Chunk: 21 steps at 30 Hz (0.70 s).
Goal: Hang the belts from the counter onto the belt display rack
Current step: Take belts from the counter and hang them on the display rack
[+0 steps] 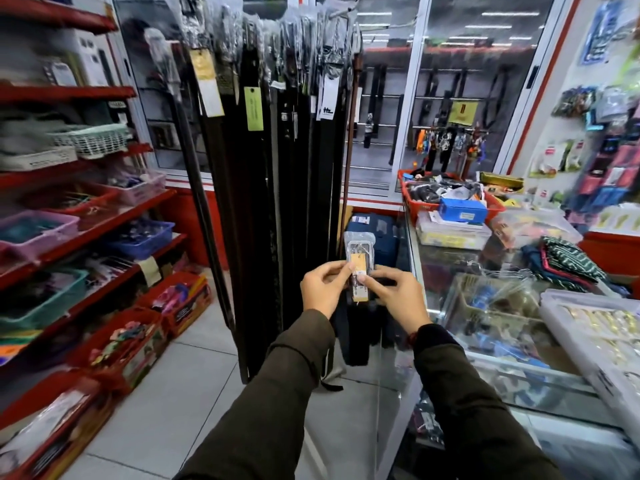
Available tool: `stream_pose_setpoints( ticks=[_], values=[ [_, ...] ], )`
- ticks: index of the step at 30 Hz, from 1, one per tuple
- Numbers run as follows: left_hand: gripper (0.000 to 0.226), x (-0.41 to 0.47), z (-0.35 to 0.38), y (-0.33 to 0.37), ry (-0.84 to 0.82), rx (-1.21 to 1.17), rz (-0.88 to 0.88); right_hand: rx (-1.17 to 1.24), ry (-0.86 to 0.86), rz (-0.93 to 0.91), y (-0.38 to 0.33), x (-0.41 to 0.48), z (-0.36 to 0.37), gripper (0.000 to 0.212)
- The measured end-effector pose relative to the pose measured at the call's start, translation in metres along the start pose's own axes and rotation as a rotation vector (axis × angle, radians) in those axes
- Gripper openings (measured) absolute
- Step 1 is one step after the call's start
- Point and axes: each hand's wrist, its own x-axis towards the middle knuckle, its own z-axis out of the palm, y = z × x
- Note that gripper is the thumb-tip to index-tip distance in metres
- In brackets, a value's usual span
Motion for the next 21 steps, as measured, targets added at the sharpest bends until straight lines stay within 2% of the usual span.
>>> stream_pose_setpoints(
  ticks=[3,5,7,10,14,21],
  values=[
    [0.015,0.002,-0.004,0.010,0.040,-0.022,0.040,0.054,-0.123,-0.020,-0.012,0.003,-0.001,0.014],
    [0.017,0.007,-0.008,0.023,0.064,-0.098,0.034,0.146,-0.237,-0.023,-0.022,0.005,0.001,0.024],
    [0.018,0.014,-0.011,0.039,0.067,-0.178,0.028,0.183,-0.220,-0.045,-0.033,0.012,0.006,0.030],
    [0.015,0.025,-0.014,0.065,0.034,-0.260,0.042,0.268,-0.142,-0.101,-0.055,0.027,0.015,0.024],
    [0.023,0.042,-0.019,0.103,-0.001,-0.313,0.048,0.338,-0.099,-0.165,-0.088,0.055,0.020,0.023],
    [0.028,0.078,-0.016,0.181,-0.086,-0.353,0.211,0.437,-0.084,-0.291,-0.161,0.096,0.014,0.022]
  ],
)
